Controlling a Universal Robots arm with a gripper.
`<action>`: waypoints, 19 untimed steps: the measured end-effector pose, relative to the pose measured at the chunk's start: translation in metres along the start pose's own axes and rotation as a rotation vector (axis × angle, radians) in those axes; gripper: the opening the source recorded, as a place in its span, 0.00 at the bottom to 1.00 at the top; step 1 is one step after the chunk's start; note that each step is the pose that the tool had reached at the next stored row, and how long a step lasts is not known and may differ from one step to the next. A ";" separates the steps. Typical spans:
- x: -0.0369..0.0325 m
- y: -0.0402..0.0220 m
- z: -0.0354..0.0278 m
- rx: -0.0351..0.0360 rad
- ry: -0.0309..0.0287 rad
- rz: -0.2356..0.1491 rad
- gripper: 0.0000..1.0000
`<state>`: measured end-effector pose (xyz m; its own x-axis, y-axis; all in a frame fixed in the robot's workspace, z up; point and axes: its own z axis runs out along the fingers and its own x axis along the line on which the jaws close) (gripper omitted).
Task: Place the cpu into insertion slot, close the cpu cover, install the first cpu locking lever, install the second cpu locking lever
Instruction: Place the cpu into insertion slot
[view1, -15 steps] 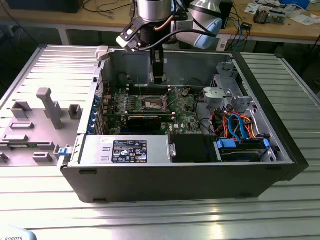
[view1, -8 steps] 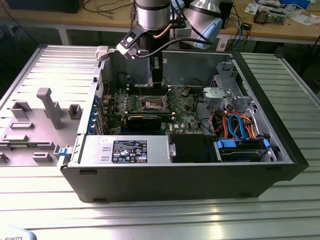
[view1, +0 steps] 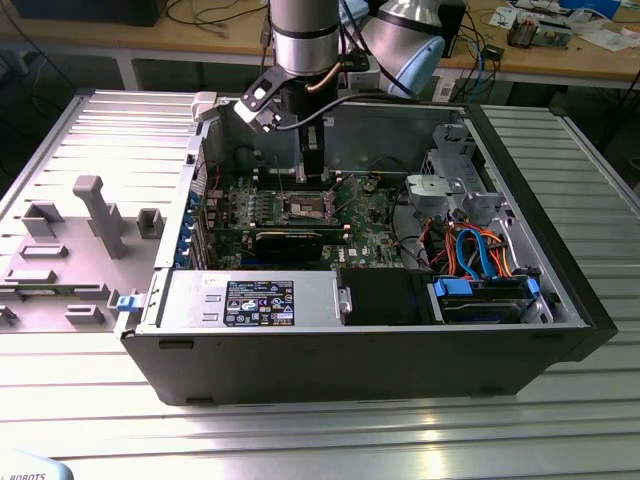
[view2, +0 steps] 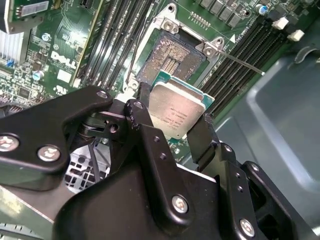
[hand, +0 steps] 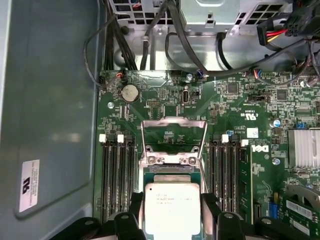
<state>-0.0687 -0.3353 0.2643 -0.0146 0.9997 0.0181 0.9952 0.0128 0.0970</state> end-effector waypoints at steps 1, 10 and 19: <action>0.0000 -0.0002 0.0019 0.0000 -0.0001 0.000 0.54; 0.0005 -0.0022 0.0226 0.0000 -0.0006 0.000 0.54; 0.0005 -0.0074 0.0311 -0.0079 -0.0007 0.000 0.54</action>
<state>-0.0731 -0.3343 0.2327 -0.0145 0.9997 0.0173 0.9944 0.0127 0.1048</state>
